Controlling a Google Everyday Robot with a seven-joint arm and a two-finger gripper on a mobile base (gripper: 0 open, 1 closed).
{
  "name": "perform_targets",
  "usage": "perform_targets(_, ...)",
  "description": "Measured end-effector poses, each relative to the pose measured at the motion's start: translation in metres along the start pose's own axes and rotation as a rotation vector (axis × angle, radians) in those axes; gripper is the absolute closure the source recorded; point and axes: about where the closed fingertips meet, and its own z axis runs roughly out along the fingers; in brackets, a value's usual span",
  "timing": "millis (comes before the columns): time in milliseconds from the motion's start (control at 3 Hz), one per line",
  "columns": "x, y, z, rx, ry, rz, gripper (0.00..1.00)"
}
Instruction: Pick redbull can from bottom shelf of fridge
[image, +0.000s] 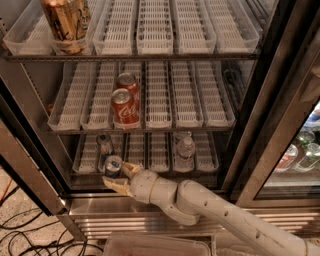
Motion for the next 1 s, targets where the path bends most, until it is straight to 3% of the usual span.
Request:
perform_targets(333, -0.005, 0.03, -0.011, -0.141, 0.01, 0.046, 1.0)
perform_targets(667, -0.026, 0.046, -0.027, -0.245, 0.015, 0.109, 1.0)
perform_targets(1000, -0.057, 0.051, -0.048, -0.304, 0.049, 0.152, 1.0)
